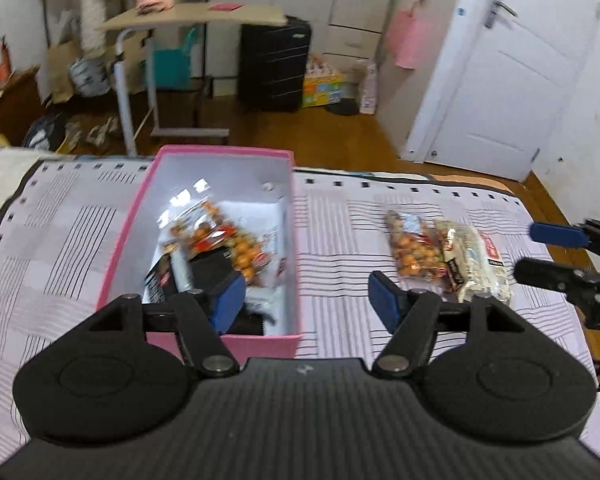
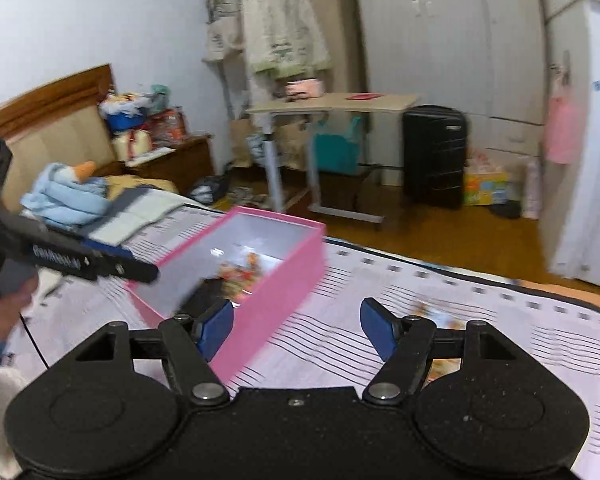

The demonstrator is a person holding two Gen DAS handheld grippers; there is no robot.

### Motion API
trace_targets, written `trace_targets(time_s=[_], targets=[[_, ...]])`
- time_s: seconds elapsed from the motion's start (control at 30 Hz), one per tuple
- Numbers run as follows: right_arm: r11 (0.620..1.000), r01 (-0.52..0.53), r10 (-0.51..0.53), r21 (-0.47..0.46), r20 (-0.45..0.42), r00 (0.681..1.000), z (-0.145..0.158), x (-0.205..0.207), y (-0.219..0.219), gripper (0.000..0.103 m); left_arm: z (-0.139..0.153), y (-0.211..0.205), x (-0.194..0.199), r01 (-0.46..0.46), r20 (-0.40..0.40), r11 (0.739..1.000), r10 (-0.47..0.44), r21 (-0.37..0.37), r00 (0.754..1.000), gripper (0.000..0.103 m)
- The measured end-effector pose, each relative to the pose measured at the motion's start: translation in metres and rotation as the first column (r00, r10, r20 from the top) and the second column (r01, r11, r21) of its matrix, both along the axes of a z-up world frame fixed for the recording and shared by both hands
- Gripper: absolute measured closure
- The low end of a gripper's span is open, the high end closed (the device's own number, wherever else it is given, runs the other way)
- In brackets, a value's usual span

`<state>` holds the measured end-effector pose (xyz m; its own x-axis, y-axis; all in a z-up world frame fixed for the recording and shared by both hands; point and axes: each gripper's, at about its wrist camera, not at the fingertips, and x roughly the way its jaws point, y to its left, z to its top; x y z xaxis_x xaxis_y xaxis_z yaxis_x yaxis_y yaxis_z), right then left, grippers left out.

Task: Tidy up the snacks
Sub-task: 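Lower both packs into the pink box and open both grippers, then move both open grippers toward the peanut bag and cream bag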

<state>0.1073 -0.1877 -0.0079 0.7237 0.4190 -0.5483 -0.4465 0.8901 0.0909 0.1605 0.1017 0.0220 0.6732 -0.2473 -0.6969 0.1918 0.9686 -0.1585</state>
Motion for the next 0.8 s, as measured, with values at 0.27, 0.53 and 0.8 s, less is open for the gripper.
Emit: trace_targets(time_s=[0.27, 0.53, 0.8], targets=[[0.995, 0.076, -0.080, -0.066, -0.062, 0.995, 0.000, -0.009, -0.039, 0.019, -0.010, -0.069, 0.018, 0.164, -0.026, 0.984, -0.163, 0.066, 0.986, 0.029], [0.982, 0.182, -0.187, -0.053, -0.107, 0.977, -0.047, 0.015, -0.082, 0.008, -0.038, -0.131, 0.047, 0.224, -0.031, 0.972, -0.222, 0.071, 0.975, 0.014], [0.965, 0.247, -0.259, -0.092, -0.154, 0.954, -0.114, 0.050, -0.118, 0.002, -0.081, -0.178, 0.083, 0.252, -0.031, 0.968, -0.251, 0.005, 0.967, 0.014]])
